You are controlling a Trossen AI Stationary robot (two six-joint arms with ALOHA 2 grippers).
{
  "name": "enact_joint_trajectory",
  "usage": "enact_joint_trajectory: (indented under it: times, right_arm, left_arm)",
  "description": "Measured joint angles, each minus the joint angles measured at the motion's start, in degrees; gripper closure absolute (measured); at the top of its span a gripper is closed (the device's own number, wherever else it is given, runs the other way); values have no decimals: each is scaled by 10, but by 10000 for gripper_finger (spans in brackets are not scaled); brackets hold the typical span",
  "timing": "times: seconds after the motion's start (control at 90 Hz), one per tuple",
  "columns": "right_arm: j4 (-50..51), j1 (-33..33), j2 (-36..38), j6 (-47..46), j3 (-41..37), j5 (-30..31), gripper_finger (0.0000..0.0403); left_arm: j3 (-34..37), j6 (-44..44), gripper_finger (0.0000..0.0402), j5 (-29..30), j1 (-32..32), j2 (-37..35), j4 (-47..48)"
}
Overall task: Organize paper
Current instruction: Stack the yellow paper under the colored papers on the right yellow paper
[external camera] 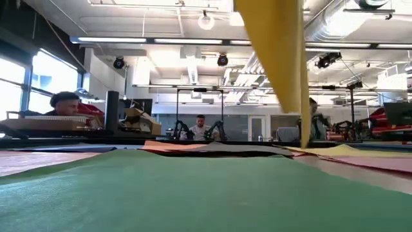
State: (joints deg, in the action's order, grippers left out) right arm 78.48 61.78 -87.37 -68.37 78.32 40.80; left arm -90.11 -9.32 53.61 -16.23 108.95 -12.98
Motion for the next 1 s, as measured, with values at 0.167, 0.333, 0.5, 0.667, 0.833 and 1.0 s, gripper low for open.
enact_joint_trajectory:
  times: [0.167,0.333,0.5,0.667,0.833,1.0]
  right_arm:
    - [21,56,0,-75,26,-19,247]
    - [13,126,0,-168,-1,37,271]
    - [4,172,0,-251,-42,71,288]
    - [-14,180,0,-291,-65,69,295]
    - [-35,178,0,-288,-69,68,295]
    - [-39,178,-1,-287,-69,68,295]
  left_arm:
    - [-81,-40,401,-39,93,33,-8]
    - [-121,-19,401,-68,151,81,-14]
    - [-119,31,402,-86,163,169,-17]
    - [-147,63,402,-95,164,232,-14]
    - [-224,61,402,-111,160,291,67]
    - [-307,33,402,-110,150,320,145]
